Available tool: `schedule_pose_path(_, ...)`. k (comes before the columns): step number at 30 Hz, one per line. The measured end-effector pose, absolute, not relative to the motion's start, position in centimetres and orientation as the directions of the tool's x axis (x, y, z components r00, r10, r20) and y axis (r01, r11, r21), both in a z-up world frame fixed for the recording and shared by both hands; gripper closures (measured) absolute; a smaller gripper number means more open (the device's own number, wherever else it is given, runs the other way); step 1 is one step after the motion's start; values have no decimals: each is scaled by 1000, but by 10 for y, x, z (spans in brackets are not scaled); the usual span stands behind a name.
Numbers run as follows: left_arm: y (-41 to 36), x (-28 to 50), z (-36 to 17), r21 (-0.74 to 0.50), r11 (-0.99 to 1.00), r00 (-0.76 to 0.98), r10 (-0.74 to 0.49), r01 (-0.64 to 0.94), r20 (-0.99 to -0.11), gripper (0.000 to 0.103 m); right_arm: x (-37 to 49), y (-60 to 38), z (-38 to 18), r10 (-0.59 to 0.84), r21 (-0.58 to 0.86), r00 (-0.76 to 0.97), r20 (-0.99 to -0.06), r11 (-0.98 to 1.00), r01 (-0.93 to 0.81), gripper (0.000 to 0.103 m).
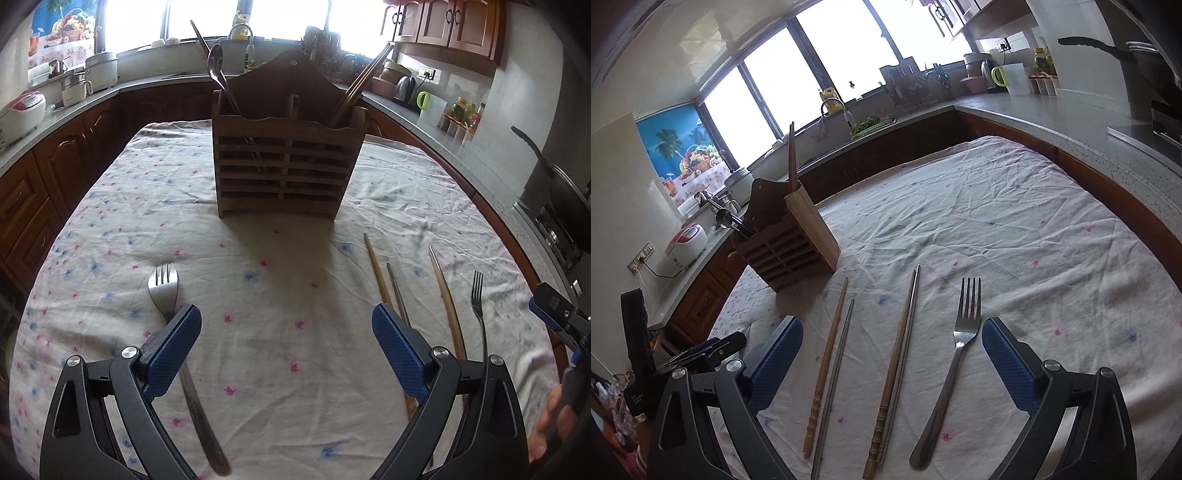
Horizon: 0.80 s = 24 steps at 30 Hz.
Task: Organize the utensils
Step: 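Move both tools back down to the remaining chopsticks and forks, then close the left tool on a wooden chopstick while the right tool grasps a metal chopstick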
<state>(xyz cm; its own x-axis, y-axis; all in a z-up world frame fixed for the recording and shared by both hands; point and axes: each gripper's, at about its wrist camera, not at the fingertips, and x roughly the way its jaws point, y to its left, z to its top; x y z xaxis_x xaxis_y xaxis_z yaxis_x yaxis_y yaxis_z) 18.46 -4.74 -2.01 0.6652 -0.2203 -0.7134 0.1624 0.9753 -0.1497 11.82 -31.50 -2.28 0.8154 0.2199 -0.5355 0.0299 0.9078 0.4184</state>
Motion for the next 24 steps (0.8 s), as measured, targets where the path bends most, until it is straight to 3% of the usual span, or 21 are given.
schedule_pose_path(3,-51,190,-19,-152,974,665,-227,170,-712,8,127,-315,-24,227,417,807,-545,908,26,17)
schedule_pose_path(6,-56,198,-17,-147,972,667,-232,182,-708,9,140,-315,-27,225,408,792,-568,912,33,40)
schedule_pose_path(12,-74,224,-19,-142,962,629,-261,234,-733,22,170,-311,-40,230,385,745,-625,922,38,68)
schedule_pose_path(18,-101,251,-28,-121,942,563,-286,313,-775,41,198,-308,-48,210,332,708,-674,943,37,81)
schedule_pose_path(24,-124,273,-36,-108,934,531,-286,340,-798,44,222,-304,-60,197,289,663,-722,957,30,85)
